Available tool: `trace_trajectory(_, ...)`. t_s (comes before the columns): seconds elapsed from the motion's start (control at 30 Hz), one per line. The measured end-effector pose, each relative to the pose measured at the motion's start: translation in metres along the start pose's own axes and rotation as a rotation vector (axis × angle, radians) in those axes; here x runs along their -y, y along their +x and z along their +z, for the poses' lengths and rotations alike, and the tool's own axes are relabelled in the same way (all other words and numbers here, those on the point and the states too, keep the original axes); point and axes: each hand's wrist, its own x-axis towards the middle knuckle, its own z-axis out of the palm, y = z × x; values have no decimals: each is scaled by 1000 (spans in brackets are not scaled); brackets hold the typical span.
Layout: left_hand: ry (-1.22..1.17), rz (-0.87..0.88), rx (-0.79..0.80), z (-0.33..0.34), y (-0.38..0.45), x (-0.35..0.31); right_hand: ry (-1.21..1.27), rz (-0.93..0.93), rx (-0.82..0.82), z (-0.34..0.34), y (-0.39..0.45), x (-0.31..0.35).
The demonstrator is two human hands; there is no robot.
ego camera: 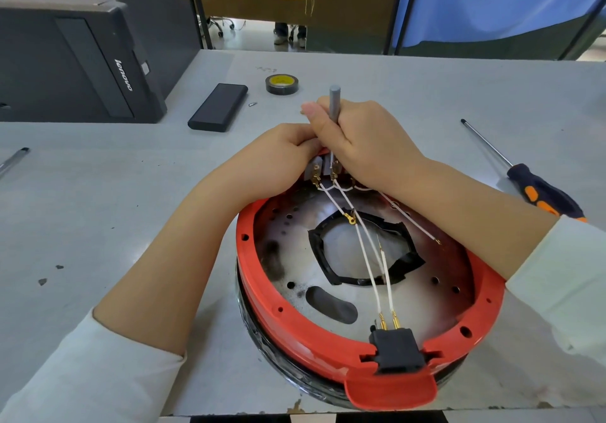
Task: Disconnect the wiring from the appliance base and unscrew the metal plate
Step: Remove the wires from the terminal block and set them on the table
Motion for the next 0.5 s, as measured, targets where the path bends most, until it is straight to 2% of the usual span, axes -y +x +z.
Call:
trace_trajectory(0.17,19,-34,-17,0,2,3,-245,-62,46,2,-1,5)
trace_trajectory(0.33,14,-39,-10,1,2,3,-152,51,60,3,5,4)
trace_trajectory(0.5,21,-35,-12,1,1,2,-131,48,40,2,3,2)
